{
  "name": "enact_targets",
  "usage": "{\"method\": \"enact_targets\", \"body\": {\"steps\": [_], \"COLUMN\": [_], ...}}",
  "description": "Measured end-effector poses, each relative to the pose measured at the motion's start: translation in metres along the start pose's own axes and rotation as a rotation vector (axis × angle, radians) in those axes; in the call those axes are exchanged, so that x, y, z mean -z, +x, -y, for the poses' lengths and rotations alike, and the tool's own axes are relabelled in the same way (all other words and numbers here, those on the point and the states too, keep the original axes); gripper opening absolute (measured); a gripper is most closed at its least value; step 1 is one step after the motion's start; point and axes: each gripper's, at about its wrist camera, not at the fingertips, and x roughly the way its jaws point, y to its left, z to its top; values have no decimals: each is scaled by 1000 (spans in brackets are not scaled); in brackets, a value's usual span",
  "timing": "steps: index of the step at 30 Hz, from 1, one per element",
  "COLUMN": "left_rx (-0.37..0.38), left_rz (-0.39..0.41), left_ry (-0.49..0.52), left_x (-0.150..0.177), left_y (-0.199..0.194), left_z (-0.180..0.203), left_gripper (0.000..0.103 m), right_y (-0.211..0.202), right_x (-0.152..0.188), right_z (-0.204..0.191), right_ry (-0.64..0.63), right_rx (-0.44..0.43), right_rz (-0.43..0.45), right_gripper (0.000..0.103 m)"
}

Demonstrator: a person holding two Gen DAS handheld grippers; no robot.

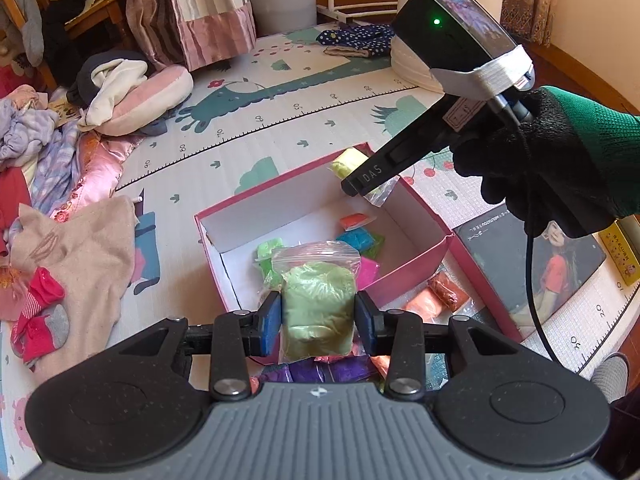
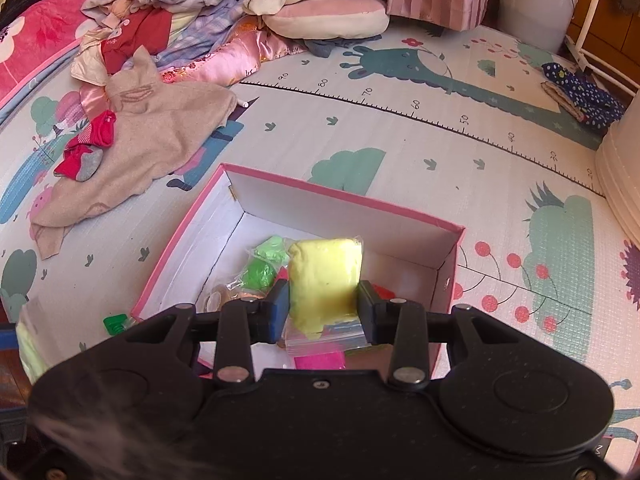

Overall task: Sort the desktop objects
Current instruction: 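Lift both held clay bags and carry them over the pink shoebox, then lower the yellow bag into the box and open the right gripper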

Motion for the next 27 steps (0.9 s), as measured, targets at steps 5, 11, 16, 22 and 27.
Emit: {"method": "enact_targets", "body": {"steps": [5,11,16,22,27], "left_rx": [-17,-10,-10,-5,3], "left_rz": [-18,-14,-4,-9,-4], "left_ry": [-34,-61,-95,-124,-126], "left_x": [2,-6,-14,-18,-21], "left_y": [14,22,26,32,33], "left_z": [-9,-17,-25,-30,-27], "left_gripper": [38,38,38,38,38], "right_y": [39,75,93,108,126], "right_x": [3,1,-5,-3,-5], "right_z": [-2,-3,-5,-2,13], "right_ry": [7,7,-1,13,35], "right_rx": [-2,7,19,30,40], "right_rz": [-62,-121,-145,-182,-203], "right_gripper": [36,36,36,36,36]}}
